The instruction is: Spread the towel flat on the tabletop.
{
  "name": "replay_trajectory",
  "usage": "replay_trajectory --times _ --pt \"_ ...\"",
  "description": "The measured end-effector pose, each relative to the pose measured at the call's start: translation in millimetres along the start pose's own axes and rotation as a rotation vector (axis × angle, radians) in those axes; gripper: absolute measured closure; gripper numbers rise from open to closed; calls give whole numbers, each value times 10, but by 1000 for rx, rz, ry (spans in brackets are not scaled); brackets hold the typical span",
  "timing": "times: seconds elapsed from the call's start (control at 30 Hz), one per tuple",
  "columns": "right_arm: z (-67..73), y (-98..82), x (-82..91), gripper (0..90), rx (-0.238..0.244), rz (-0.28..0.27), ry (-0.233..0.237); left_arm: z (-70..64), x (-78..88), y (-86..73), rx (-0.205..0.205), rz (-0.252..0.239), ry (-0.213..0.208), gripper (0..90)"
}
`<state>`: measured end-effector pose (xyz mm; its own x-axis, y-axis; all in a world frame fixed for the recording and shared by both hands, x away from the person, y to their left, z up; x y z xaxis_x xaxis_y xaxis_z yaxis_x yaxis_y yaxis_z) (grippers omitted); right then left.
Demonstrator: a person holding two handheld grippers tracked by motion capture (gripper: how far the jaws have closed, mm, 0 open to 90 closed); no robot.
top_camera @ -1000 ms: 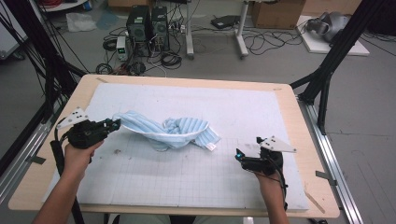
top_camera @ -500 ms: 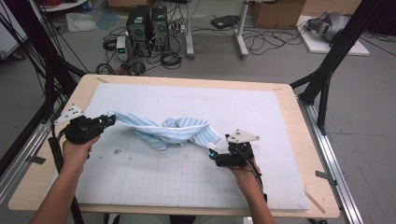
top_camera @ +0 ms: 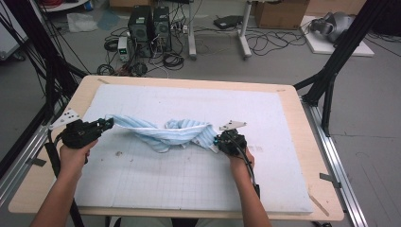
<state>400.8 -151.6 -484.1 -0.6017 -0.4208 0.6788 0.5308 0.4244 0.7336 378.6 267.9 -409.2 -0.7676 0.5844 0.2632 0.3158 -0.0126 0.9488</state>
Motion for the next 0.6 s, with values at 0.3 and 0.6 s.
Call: replay_trajectory --times 0.3,0.6 --pt "56 58 484 857 3 -213 51 117 136 -79 13 14 44 816" --pt "266 -138 939 857 91 -343 220 344 204 -271 42 67 128 816"
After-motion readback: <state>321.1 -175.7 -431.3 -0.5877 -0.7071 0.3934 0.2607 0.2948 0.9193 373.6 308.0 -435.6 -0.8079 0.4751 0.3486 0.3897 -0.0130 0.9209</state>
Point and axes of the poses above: each handheld gripper's, and its own axes: x roughly backward along the jaws, y roughly out of its top, z roughly to its left, the point moved 6 cm from there along -x, roughly forward along the jaws
